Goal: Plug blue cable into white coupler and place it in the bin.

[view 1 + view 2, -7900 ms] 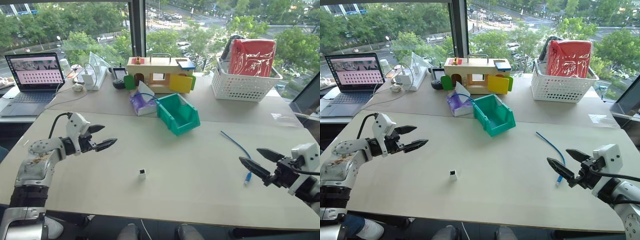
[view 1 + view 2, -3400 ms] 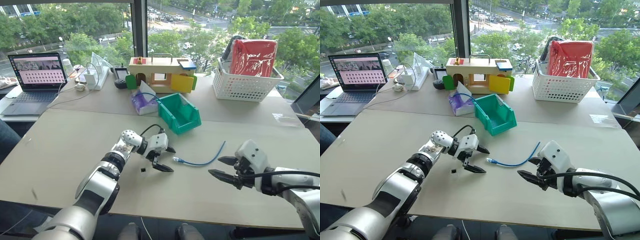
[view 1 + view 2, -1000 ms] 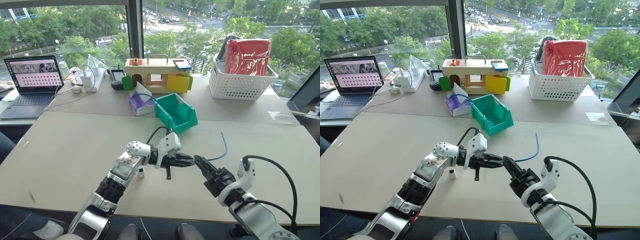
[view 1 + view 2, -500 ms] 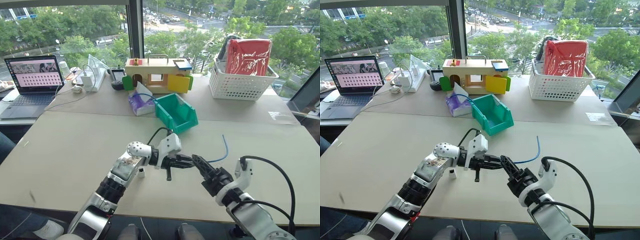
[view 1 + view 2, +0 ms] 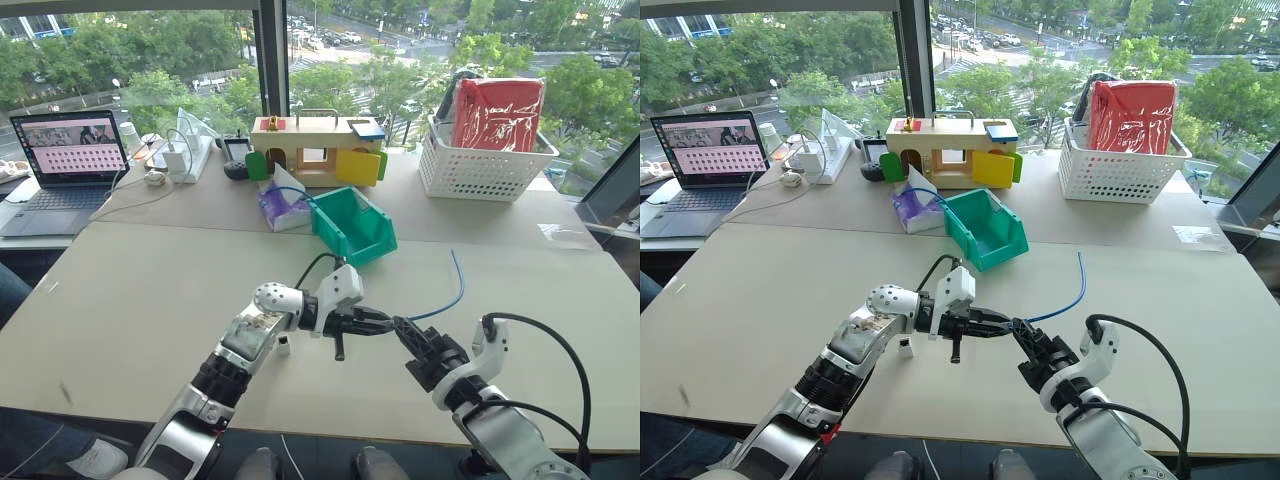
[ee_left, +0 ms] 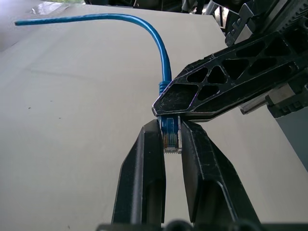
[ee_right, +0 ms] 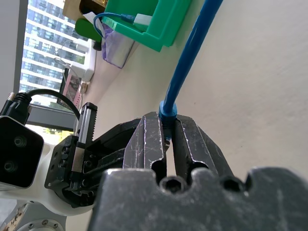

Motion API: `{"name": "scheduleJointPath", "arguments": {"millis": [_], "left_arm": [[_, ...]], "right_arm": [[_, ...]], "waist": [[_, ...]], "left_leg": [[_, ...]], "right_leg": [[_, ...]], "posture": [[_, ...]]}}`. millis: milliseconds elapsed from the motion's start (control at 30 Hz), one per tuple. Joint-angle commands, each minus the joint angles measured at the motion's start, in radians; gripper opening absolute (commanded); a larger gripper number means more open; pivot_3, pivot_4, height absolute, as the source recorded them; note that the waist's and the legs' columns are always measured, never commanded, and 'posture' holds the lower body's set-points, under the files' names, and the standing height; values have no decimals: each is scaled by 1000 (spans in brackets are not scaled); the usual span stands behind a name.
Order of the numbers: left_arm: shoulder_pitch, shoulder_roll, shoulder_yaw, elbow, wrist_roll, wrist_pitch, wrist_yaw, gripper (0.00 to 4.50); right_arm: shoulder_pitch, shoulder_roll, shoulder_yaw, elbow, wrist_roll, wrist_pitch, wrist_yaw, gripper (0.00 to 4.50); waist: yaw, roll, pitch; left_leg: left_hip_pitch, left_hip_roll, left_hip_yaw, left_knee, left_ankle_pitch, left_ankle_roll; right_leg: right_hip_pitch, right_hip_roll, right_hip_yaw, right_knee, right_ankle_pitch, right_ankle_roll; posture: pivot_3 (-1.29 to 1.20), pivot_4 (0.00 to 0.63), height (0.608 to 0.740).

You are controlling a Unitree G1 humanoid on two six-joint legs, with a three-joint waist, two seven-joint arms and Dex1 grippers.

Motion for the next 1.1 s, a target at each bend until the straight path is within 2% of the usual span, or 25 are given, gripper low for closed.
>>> {"name": "scheduleJointPath", "arguments": {"millis": [33,100,133,167,233,367,433,500,600,767,867,967,1100], "left_arm": [[1,-7,0,-27,-9,-9,14,66],[-10,-2,15,-16,-20,-9,9,1066],[-19,3,27,-14,-32,-7,-1,1277],[-32,7,47,-11,-46,5,0,1744],[-62,27,91,-2,-58,3,10,2391],[-116,80,221,28,-92,17,80,3836],[-129,104,335,67,-136,45,148,4490],[-103,150,406,88,-156,38,162,4490],[-22,213,435,44,-181,38,121,4490],[237,313,471,-188,-275,95,56,4490],[396,323,522,-344,-344,137,95,4490],[487,319,531,-433,-367,147,134,4490],[534,303,430,-454,-280,116,194,4490]], "right_arm": [[-1,2,-23,-46,-13,-42,24,18],[-2,1,-27,-46,-26,-48,30,0],[-2,0,-29,-46,-31,-51,34,0],[-2,-1,-30,-46,-37,-55,39,0],[-2,1,-31,-44,-38,-62,42,0],[-10,2,-30,-29,-20,-68,48,0],[-28,-4,-25,-7,-6,-57,53,0],[-47,-13,-20,14,7,-43,60,0],[-65,-23,-15,36,24,-31,65,0],[-90,-47,-7,68,72,-4,74,0],[-100,-59,-3,79,93,9,74,0],[-101,-63,-2,83,107,14,69,0],[-107,-70,-1,84,125,17,63,0]], "waist": [[0,0,0],[0,0,0],[0,0,0],[-1,0,0],[-1,0,0],[-3,0,0],[-3,0,0],[-7,0,0],[-9,0,0],[-1,-1,0],[3,-2,1],[4,-2,1],[6,-2,1]], "left_leg": [[0,0,0,0,0,0],[0,0,0,0,0,0],[0,0,0,0,0,0],[0,0,0,0,0,0],[0,0,0,0,0,0],[0,0,0,0,0,0],[0,1,0,0,0,0],[0,1,0,0,0,0],[1,1,0,-1,0,0],[0,3,1,-2,0,0],[-1,3,1,-2,0,0],[0,4,0,-2,0,0],[1,4,2,-2,0,1]], "right_leg": [[0,0,0,0,0,0],[0,0,0,0,0,0],[0,0,0,0,0,0],[0,0,0,0,0,0],[0,0,0,0,0,0],[-1,1,0,0,0,0],[0,1,0,0,0,0],[0,0,0,0,0,0],[-1,1,0,0,0,0],[-1,-1,0,-1,0,-1],[-1,-3,-1,-2,0,-1],[-1,-4,0,-2,0,-1],[-1,-3,0,-2,-1,-5]], "posture": [[0,150,740],[0,150,740],[0,150,740],[0,150,740],[0,150,740],[0,150,740],[0,150,740],[0,150,740],[0,150,740],[0,150,740],[0,150,740],[0,150,740],[0,150,740]]}}
